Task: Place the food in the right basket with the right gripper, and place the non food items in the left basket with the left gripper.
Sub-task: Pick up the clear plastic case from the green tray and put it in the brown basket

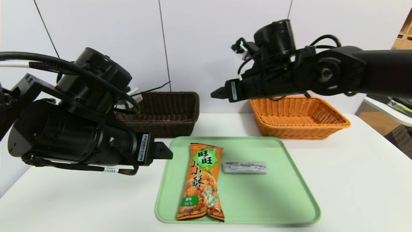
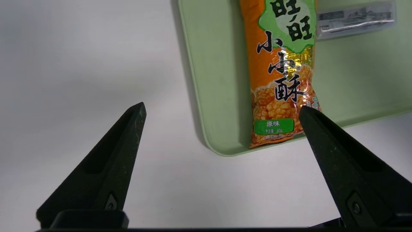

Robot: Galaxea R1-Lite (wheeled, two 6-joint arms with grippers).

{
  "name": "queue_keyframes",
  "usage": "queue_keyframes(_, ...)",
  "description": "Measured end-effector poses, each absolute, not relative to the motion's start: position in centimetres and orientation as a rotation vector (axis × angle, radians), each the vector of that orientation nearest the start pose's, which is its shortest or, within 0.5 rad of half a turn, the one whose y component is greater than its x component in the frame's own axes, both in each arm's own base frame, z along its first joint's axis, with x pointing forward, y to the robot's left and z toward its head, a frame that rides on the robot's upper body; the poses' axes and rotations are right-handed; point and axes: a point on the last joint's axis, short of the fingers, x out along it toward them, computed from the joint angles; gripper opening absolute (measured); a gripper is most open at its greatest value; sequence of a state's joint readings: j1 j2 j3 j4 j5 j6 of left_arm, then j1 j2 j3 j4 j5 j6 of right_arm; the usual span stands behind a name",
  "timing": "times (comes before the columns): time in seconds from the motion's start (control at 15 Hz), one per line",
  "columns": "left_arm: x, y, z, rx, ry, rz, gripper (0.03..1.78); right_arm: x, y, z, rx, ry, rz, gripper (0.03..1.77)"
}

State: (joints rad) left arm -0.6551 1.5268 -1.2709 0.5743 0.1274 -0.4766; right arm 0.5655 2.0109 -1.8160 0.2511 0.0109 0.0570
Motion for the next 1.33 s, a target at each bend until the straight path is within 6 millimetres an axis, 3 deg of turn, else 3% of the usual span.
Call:
queue_keyframes(0.27,20.2,-15.3,25.6,-0.128,0.804,-0.342,1.69,29.0,17.6,28.0,-0.105,0.548,0.483,1.67)
queue_keyframes(0.73,21.0,-18.6,25.8,-0.072,0.707,-0.474,1.69,19.6,11.2,26.5,-0.096,0.707,0.416,1.69)
queue_keyframes(0.93,21.6,-20.8,25.8,-0.054,0.673,-0.572,1.69,17.1,8.8,25.3,-0.085,0.751,0.368,1.69)
queue_keyframes(1.33,22.7,-23.8,25.1,0.046,0.57,-0.802,1.69,14.5,6.3,23.4,-0.065,0.793,0.302,1.69)
